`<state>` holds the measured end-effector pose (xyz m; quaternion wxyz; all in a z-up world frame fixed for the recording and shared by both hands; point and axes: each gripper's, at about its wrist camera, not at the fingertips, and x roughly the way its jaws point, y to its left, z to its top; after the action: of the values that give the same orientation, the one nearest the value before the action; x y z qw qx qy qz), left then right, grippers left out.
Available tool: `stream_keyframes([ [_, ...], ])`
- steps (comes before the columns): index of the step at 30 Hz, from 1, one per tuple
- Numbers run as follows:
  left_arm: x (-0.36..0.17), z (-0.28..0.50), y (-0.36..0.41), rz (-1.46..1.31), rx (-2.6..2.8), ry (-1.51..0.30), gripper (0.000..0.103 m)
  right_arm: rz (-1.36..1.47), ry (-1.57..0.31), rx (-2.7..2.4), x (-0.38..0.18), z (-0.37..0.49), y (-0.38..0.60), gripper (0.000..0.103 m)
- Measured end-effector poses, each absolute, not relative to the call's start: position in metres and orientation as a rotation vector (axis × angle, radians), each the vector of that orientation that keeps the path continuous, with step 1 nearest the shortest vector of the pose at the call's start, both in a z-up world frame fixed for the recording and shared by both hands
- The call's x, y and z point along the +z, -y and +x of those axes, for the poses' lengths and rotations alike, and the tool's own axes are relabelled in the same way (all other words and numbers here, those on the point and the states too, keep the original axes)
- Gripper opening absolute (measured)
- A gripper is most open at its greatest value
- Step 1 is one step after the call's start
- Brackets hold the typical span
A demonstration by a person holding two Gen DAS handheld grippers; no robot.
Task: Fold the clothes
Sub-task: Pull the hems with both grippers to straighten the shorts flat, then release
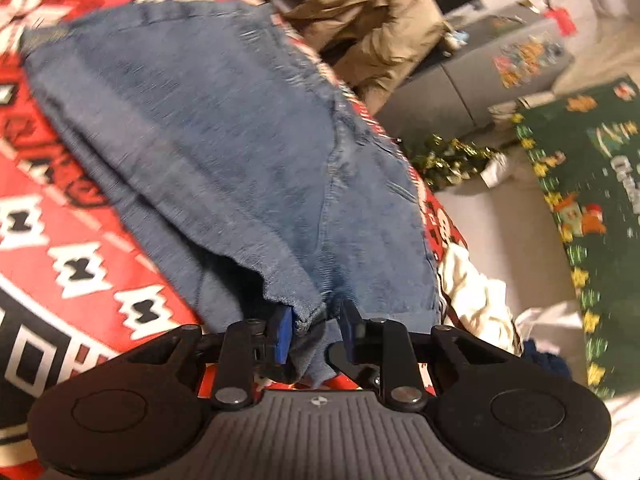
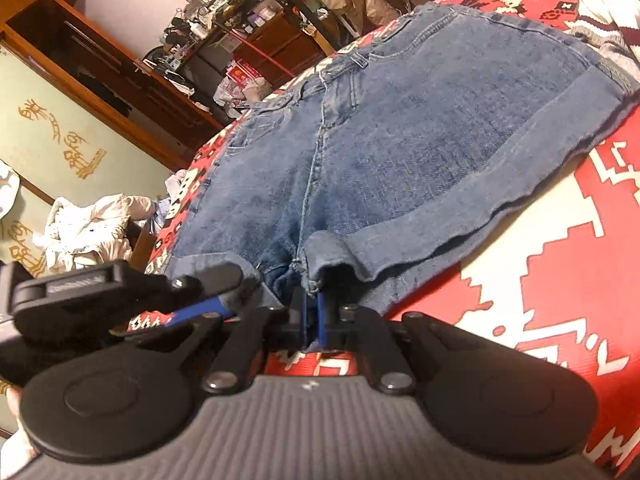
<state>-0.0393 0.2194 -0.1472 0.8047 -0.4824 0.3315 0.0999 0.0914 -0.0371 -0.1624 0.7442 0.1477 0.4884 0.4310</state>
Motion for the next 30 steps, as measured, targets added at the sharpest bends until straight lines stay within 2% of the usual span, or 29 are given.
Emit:
stream_keyframes([
  [7, -0.157, -0.025, -0.201, -0.886, 0.264, -0.827, 0.024, 0.273, -1.024, 0.961, -0.157, 0.087, 0.034, 0.008],
  [9, -0.148, -0.024, -0.194, -0.797, 0.293, -0.817, 0.011, 0.234, -1.021, 0.956, -0.158, 0.086, 0.031, 0.005],
  [10, -0.141, -0.025, -0.189, -0.737, 0.31, -0.805, 0.008, 0.212, -1.012, 0.959, -0.156, 0.085, 0.035, 0.002],
  [15, -0.115, -0.031, -0.151, -0.428, 0.333, -0.754, 0.006, 0.078, -0.892, 1.052, -0.123, 0.057, 0.037, 0.001],
  [19, -0.131, -0.024, -0.139, -0.33, 0.328, -0.84, 0.007, -0.024, -0.963, 1.023, -0.138, 0.054, 0.032, 0.002],
  [21, -0.133, -0.031, -0.147, -0.376, 0.325, -0.852, 0.007, -0.01, -0.992, 1.021, -0.141, 0.057, 0.034, 0.004],
  [23, -0.128, -0.036, -0.147, -0.387, 0.311, -0.84, 0.011, 0.014, -0.997, 1.049, -0.138, 0.057, 0.039, 0.007],
  [25, -0.126, -0.038, -0.142, -0.367, 0.298, -0.833, 0.027, 0.026, -0.999, 1.062, -0.135, 0.056, 0.044, 0.01],
  [29, -0.123, -0.037, -0.127, -0.311, 0.283, -0.817, 0.036, 0.072, -0.982, 1.022, -0.126, 0.062, 0.064, 0.022],
  [30, -0.123, -0.037, -0.123, -0.294, 0.28, -0.811, 0.043, 0.103, -0.976, 1.014, -0.122, 0.066, 0.069, 0.024],
])
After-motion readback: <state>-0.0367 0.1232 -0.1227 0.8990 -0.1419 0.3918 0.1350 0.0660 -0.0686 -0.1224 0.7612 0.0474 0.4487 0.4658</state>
